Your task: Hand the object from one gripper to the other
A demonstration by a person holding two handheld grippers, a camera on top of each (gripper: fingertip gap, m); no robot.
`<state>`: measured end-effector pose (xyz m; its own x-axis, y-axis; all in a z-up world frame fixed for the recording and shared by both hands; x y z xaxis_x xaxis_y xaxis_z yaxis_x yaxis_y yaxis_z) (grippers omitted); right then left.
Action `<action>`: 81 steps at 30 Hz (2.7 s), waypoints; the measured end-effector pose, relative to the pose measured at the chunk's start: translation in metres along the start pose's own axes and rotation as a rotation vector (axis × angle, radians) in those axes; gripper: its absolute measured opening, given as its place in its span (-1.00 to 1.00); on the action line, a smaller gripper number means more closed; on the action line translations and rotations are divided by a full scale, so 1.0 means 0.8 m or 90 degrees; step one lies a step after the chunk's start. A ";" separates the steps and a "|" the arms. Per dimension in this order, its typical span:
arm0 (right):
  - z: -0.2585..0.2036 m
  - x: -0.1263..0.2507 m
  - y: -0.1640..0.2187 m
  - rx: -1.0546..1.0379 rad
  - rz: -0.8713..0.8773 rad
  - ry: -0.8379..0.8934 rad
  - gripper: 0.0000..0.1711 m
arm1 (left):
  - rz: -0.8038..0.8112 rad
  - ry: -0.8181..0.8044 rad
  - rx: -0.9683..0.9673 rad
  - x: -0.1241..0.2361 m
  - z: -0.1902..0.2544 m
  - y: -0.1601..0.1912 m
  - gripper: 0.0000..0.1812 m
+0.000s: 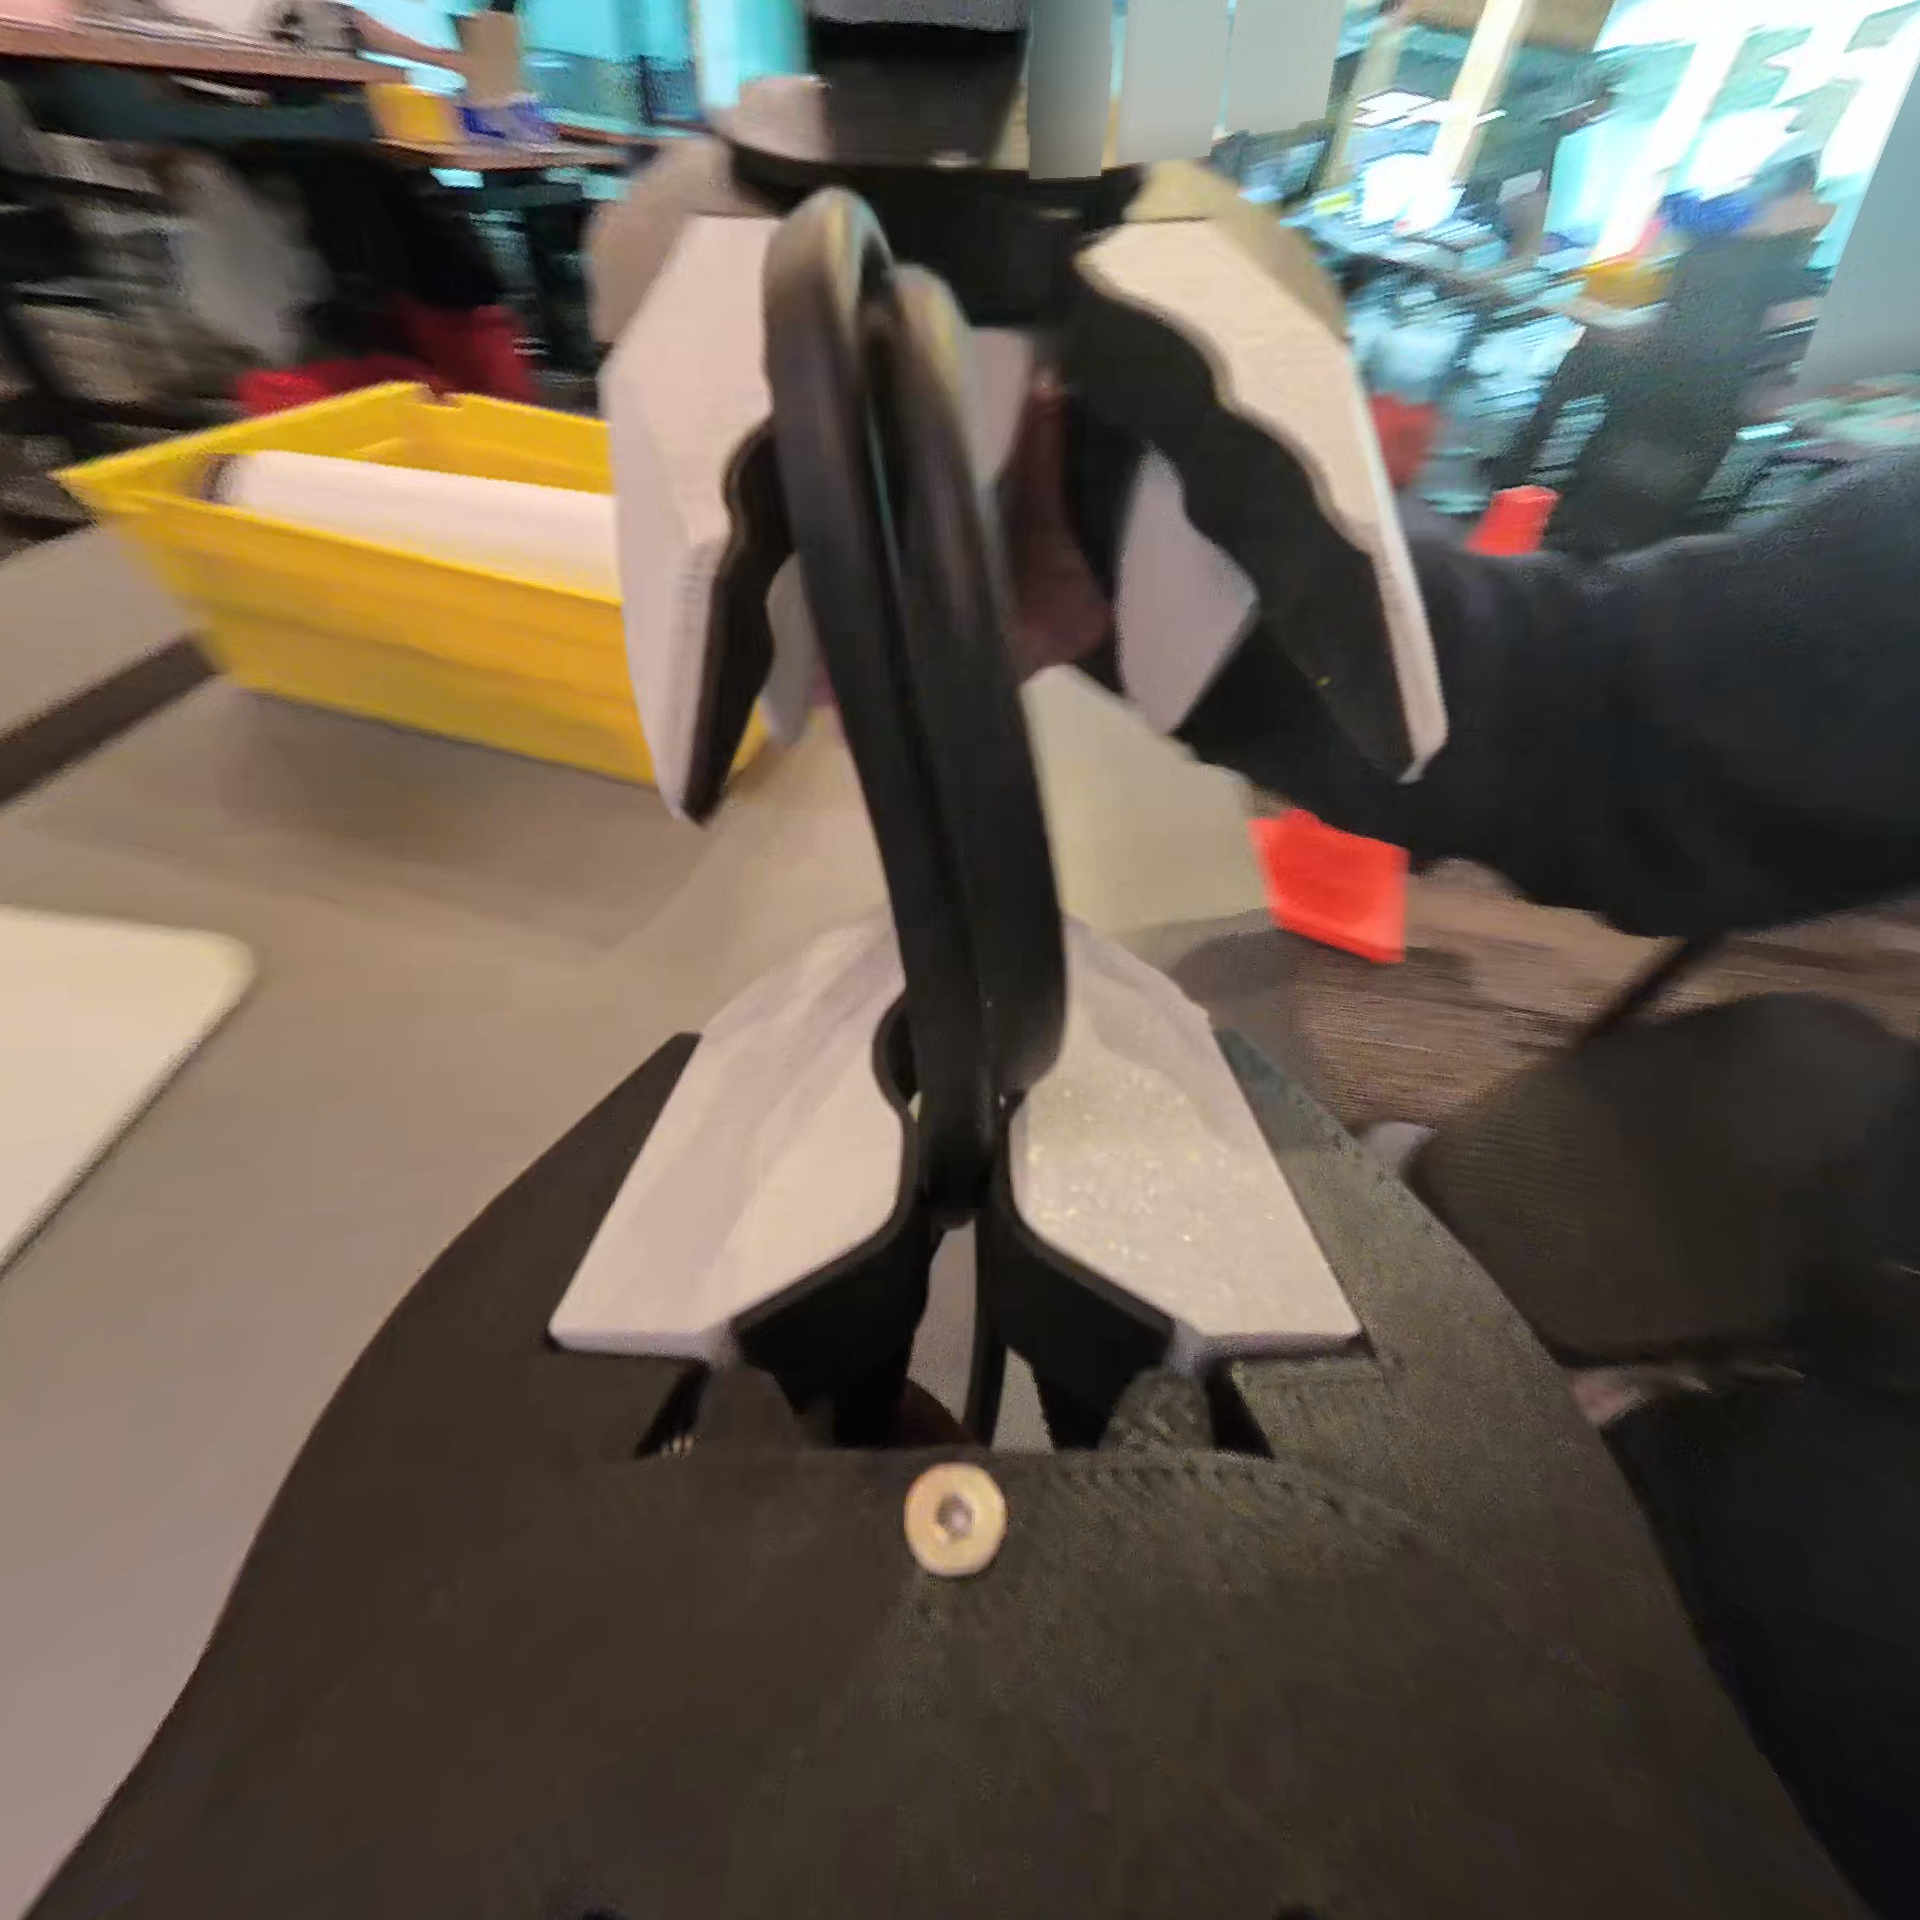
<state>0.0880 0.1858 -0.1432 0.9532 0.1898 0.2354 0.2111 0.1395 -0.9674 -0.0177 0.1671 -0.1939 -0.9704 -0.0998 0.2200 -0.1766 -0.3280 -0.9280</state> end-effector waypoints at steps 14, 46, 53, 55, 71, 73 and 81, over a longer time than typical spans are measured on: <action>-0.025 -0.025 -0.006 -0.080 0.038 0.423 0.19 | -0.091 -0.613 -0.386 0.017 -0.009 -0.026 -0.95; -0.029 0.006 -0.018 0.196 0.034 0.038 -0.99 | -0.070 -0.083 -0.116 0.047 0.025 -0.039 -0.30; -0.036 -0.015 -0.025 0.233 -0.029 -0.159 -1.00 | -0.109 0.132 -0.076 0.016 0.029 -0.023 -0.20; -0.038 -0.019 -0.028 0.242 -0.020 -0.194 -0.99 | -0.120 0.200 -0.058 0.005 0.033 -0.015 -0.22; -0.001 -0.005 -0.019 0.158 -0.073 -0.020 -0.34 | -0.020 0.111 -0.015 -0.011 0.010 -0.010 -0.90; 0.004 0.001 -0.015 0.118 -0.074 0.036 -0.18 | -0.004 0.025 -0.017 -0.005 -0.002 -0.013 -0.94; -0.003 -0.007 0.000 -0.040 0.004 0.243 0.16 | -0.006 -0.329 -0.152 0.002 -0.012 -0.017 -0.94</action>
<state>0.0830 0.1824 -0.1451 0.9642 -0.1859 0.1892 0.2063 0.0772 -0.9754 -0.0186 0.1802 -0.1835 -0.7728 -0.5635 0.2920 -0.2761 -0.1159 -0.9541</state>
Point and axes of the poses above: each gripper's, where its closed fingertips meet, x back along the fingers, y out of its underside, z = x × y across the jaws, the point moved 8 cm from there along x, back along the fingers, and after that the axes turned 11 degrees about x, right-handed, at the moved point
